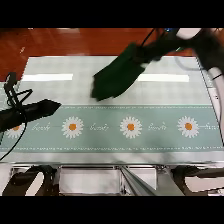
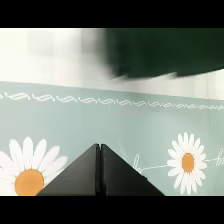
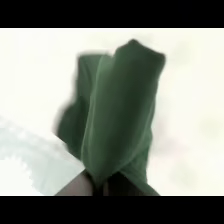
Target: Fold the shirts.
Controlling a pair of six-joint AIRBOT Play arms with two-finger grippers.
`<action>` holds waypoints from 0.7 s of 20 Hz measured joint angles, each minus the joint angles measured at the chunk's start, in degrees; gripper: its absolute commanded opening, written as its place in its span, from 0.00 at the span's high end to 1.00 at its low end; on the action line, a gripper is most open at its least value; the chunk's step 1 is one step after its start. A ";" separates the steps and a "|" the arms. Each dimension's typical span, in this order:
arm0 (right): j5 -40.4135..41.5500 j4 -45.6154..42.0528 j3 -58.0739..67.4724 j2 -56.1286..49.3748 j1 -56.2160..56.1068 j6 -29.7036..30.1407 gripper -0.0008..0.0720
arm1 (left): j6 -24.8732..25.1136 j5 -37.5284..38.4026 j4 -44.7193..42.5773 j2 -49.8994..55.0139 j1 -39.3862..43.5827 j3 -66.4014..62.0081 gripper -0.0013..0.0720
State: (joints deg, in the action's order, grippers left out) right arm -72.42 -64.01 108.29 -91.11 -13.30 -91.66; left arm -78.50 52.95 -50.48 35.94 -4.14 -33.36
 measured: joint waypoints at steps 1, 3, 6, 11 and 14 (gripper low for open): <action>-2.19 -1.55 3.04 0.33 1.66 -1.01 0.96 | 0.31 -0.31 0.02 0.00 0.00 0.00 0.95; -5.64 -3.56 6.69 1.70 5.35 -2.27 0.96 | 0.74 -0.68 0.02 0.00 0.00 0.00 0.95; -9.29 -4.81 9.18 4.94 11.98 -3.56 0.96 | 1.14 -1.20 0.00 0.24 0.00 0.00 0.95; -13.51 -1.09 10.29 10.19 29.51 -7.02 0.96 | 1.31 -1.14 0.00 0.39 0.00 0.00 0.95; -16.59 5.44 9.66 12.57 41.20 -8.72 0.96 | 1.33 -1.01 0.00 0.39 0.00 0.00 0.95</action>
State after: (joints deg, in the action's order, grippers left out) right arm -89.01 -58.57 117.95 -78.54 27.90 -100.38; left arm -77.17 51.94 -50.48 36.34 -4.14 -33.36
